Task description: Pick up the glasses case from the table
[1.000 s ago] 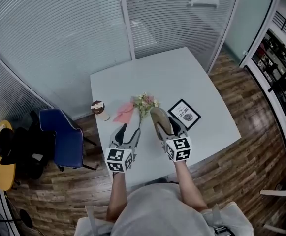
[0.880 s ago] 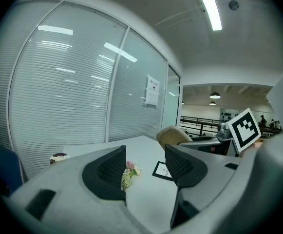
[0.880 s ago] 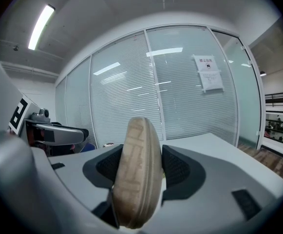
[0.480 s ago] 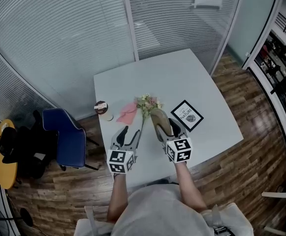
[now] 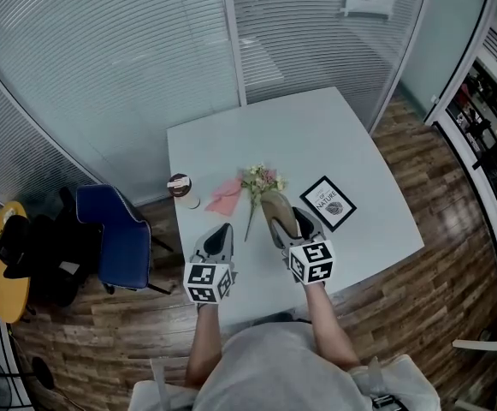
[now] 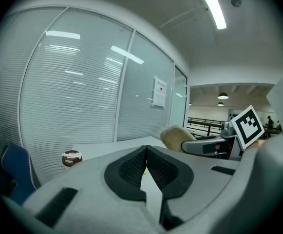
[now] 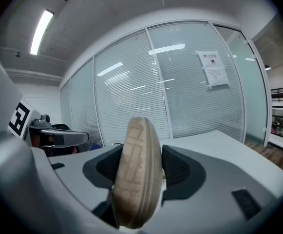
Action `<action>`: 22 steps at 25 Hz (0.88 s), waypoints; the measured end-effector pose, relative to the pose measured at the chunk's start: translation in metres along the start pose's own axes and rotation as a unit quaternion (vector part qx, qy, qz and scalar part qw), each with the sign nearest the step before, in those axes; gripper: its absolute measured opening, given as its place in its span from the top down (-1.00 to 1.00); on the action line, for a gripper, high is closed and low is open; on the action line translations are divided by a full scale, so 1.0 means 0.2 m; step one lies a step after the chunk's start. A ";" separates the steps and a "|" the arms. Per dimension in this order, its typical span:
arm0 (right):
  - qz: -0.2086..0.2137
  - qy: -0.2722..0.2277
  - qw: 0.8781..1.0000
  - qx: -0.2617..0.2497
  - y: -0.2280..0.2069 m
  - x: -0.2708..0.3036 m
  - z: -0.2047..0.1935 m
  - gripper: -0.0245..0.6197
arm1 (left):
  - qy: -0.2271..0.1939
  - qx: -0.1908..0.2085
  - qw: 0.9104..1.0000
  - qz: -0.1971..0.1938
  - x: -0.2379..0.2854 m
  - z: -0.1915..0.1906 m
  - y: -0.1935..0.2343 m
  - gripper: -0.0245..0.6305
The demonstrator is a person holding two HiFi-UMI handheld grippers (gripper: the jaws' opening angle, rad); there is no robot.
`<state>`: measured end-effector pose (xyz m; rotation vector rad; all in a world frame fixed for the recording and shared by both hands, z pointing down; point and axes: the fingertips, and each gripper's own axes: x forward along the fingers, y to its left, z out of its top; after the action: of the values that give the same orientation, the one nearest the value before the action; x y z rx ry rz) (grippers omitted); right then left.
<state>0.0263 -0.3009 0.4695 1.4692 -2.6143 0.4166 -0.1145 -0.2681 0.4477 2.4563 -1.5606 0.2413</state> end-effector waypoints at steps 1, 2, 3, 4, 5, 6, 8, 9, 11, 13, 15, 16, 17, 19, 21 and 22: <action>0.002 0.003 1.000 -0.001 0.00 0.00 0.00 0.19 | -0.001 -0.004 1.000 -0.004 0.00 0.00 0.00 0.90; 0.004 0.005 1.000 -0.002 0.01 0.01 -0.01 0.19 | -0.002 -0.007 1.000 -0.007 0.00 0.00 -0.01 0.90; 0.007 0.006 1.000 -0.003 0.01 0.02 -0.01 0.19 | -0.001 -0.011 1.000 -0.008 0.00 -0.01 -0.01 0.90; 0.009 0.007 1.000 -0.004 0.02 0.02 -0.01 0.19 | 0.000 -0.013 1.000 -0.008 0.00 -0.01 -0.01 0.90; 0.012 0.007 1.000 -0.005 0.03 0.03 -0.01 0.19 | 0.001 -0.015 1.000 -0.006 -0.01 -0.02 0.00 0.90; 0.015 0.007 1.000 -0.006 0.04 0.04 -0.01 0.19 | 0.002 -0.018 1.000 -0.003 -0.01 -0.02 0.01 0.90; 0.021 0.009 1.000 -0.009 0.06 0.05 -0.01 0.19 | 0.002 -0.022 1.000 0.003 -0.02 -0.03 0.02 0.90; 0.023 0.012 1.000 -0.010 0.06 0.05 -0.01 0.19 | 0.003 -0.024 1.000 0.006 -0.03 -0.03 0.03 0.90; 0.027 0.016 0.999 -0.012 0.08 0.06 -0.01 0.19 | 0.004 -0.028 1.000 0.013 -0.05 -0.04 0.06 0.90; 0.030 0.018 0.999 -0.011 0.10 0.07 -0.01 0.19 | 0.005 -0.032 0.999 0.020 -0.07 -0.05 0.08 0.90; 0.033 0.018 0.999 -0.012 0.12 0.08 -0.01 0.19 | 0.004 -0.036 0.999 0.027 -0.08 -0.05 0.11 0.90; 0.035 0.019 0.999 -0.013 0.13 0.08 -0.01 0.19 | 0.004 -0.038 0.999 0.029 -0.09 -0.06 0.11 0.90; 0.036 0.019 0.999 -0.013 0.13 0.08 -0.01 0.19 | 0.004 -0.040 0.999 0.031 -0.09 -0.06 0.12 0.90; 0.037 0.020 0.999 -0.014 0.14 0.08 -0.01 0.19 | 0.004 -0.041 0.999 0.034 -0.10 -0.06 0.13 0.90; 0.037 0.020 0.999 -0.014 0.15 0.07 -0.02 0.19 | 0.004 -0.042 0.998 0.035 -0.11 -0.07 0.13 0.90; 0.037 0.020 0.999 -0.013 0.15 0.07 -0.02 0.19 | 0.004 -0.042 0.998 0.036 -0.12 -0.08 0.14 0.90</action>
<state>-0.0076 -0.2961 0.4720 1.3462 -2.6383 0.4121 -0.1495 -0.2548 0.4591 2.3358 -1.6227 0.1926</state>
